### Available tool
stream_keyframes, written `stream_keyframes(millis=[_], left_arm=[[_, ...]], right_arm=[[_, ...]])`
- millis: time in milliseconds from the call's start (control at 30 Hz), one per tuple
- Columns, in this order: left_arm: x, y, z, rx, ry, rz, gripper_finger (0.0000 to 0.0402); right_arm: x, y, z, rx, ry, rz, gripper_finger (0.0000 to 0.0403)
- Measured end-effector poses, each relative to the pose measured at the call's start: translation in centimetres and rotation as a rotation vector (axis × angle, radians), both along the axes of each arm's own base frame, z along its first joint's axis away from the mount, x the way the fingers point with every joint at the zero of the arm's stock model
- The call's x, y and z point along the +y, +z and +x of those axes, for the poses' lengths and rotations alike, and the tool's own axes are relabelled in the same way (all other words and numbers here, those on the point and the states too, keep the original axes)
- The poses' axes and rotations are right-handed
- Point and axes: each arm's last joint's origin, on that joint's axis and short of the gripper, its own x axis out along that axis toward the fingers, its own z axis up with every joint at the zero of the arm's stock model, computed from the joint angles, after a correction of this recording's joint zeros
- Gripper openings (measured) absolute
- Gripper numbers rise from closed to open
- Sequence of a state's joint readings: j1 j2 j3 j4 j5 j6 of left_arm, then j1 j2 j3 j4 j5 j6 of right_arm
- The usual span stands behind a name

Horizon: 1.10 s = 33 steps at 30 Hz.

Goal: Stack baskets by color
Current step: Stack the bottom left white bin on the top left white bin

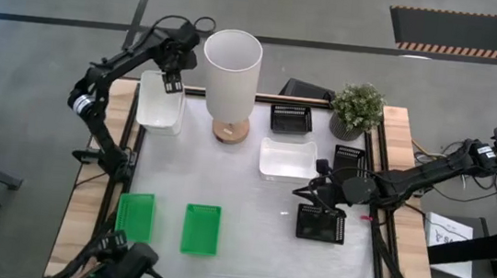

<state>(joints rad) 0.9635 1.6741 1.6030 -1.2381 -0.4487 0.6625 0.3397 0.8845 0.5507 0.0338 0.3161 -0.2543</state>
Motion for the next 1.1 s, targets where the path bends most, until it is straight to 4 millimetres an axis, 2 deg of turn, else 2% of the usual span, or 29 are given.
stream_keyframes(millis=[233,433,833,1100], left_arm=[[0.2,-0.6,-0.1,0.034,0.009,-0.039,0.0138],[0.8,-0.7,0.2,0.019,0.039,0.052,0.0138],[0.8,-2.6,0.3,-0.008,-0.023,-0.016,0.0138],[1.1,-3.7,0.5,-0.025,-0.024,0.008,0.0138]], right_arm=[[0.0,0.0,0.0,0.001,0.003,-0.007,0.0009],[0.0,0.0,0.0,0.001,0.0,0.0,0.0009],[0.0,0.0,0.0,0.002,-0.006,0.017,0.0009],[0.0,0.0,0.0,0.001,-0.006,0.018,0.0009]])
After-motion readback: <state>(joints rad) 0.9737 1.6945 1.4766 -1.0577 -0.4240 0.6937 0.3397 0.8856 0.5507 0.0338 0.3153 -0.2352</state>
